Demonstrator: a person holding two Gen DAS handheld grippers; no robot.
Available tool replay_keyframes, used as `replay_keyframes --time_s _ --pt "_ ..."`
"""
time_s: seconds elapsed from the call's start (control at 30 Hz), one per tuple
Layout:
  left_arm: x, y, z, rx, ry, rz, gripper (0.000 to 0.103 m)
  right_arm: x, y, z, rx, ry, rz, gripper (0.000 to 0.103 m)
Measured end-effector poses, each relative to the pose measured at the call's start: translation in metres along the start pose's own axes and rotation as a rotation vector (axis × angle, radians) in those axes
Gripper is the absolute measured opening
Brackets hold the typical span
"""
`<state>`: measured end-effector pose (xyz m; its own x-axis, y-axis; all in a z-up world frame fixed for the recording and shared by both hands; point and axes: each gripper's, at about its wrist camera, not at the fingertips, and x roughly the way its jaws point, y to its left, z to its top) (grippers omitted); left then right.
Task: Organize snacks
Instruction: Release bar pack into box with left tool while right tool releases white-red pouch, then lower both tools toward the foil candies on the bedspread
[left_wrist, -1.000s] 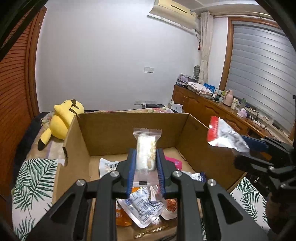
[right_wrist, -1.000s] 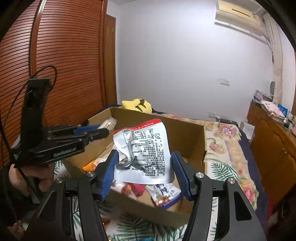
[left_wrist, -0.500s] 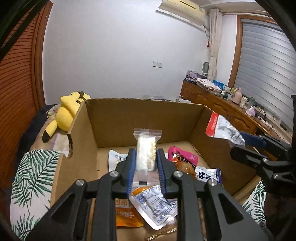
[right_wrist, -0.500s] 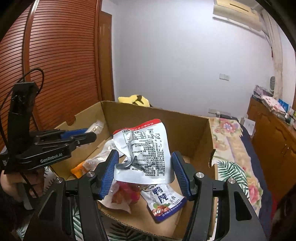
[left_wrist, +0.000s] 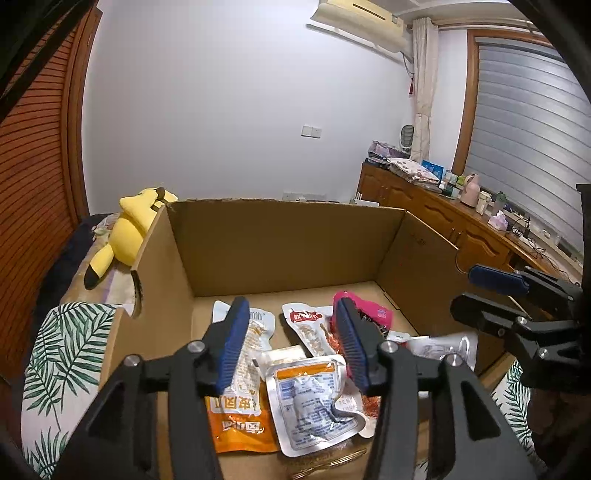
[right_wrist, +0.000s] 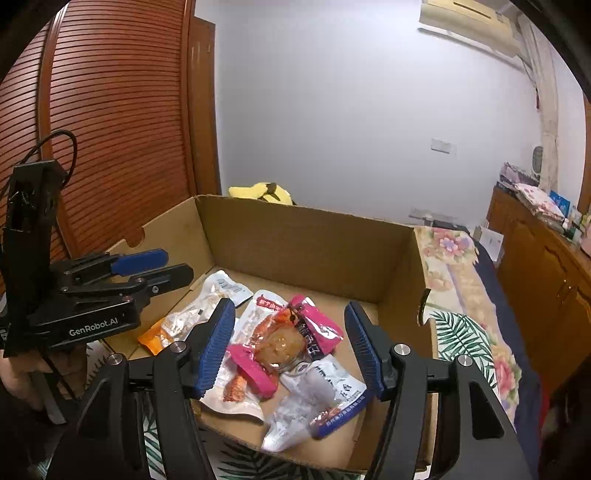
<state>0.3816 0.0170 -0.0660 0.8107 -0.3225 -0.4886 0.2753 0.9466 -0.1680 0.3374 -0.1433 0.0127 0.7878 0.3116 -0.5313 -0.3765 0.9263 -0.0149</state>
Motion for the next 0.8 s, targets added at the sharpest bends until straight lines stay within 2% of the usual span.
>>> replay_keyframes --time_s 0.37,0.63,0.8 --pt "-0.002 -0.003 0.000 0.004 -0.004 0.000 0.051 -0.017 -0.005 -0.012 0.046 -0.017 0.020 0.063" --pt "-0.005 -0.005 -0.001 0.007 -0.015 0.002 0.052 -0.073 -0.011 -0.030 0.065 -0.044 0.004 0.063" --pt "-0.008 -0.006 -0.001 0.008 -0.021 0.019 0.052 -0.108 -0.013 -0.046 0.074 -0.031 -0.013 0.063"
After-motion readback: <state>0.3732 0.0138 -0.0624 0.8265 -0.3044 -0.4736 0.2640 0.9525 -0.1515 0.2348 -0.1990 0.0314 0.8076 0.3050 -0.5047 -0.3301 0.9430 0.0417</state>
